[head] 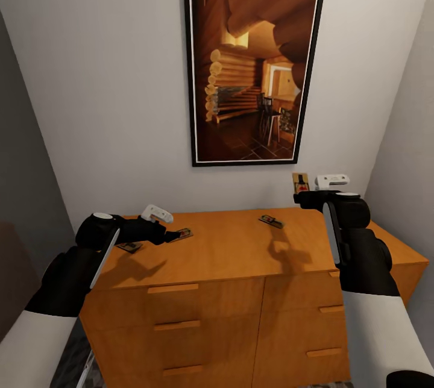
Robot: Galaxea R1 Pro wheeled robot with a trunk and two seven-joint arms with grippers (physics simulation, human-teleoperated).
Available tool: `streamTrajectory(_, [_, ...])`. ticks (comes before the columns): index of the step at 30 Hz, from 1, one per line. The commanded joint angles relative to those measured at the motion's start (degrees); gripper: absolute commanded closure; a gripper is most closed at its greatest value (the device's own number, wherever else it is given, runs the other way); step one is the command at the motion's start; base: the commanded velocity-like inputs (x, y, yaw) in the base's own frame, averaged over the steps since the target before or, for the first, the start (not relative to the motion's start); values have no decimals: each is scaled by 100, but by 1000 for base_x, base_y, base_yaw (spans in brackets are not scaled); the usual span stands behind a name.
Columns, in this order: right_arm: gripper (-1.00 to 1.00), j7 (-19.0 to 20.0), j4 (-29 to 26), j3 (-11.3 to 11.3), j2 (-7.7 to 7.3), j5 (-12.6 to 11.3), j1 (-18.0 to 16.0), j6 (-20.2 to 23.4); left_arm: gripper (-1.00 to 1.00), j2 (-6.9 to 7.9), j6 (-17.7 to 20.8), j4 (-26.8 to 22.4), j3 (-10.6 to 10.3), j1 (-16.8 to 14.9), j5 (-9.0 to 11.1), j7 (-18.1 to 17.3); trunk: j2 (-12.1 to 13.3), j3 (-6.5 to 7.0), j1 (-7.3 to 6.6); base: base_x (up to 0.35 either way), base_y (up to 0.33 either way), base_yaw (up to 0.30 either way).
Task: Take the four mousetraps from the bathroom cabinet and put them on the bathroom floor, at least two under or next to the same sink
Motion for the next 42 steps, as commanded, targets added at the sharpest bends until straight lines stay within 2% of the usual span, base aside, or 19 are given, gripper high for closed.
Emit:
streamTrajectory(1, [100, 31, -5, -1, -1, 19, -5, 26, -100, 4, 11, -6, -6, -6, -62, -50, -4, -7, 0, 0, 0, -2])
streamTrajectory(8, [100, 29, -5, 4, -1, 21, -4, 26, -100, 3, -13, 14, -6, -6, -60, -47, -4, -7, 0, 57, 48, -1])
streamTrajectory(21, [100, 28, -5, 6, -1, 17, -5, 26, -100, -15, -34, 12, -28, -6, -36, -39, -4, -7, 0, 191, 167, 0])
streamTrajectory(42, [100, 17, 1, 2, 1, -17, -5, 26, -100, -10, -66, 23, -29, -6, -60, -36, -4, -1, 0, 12, 11, -21])
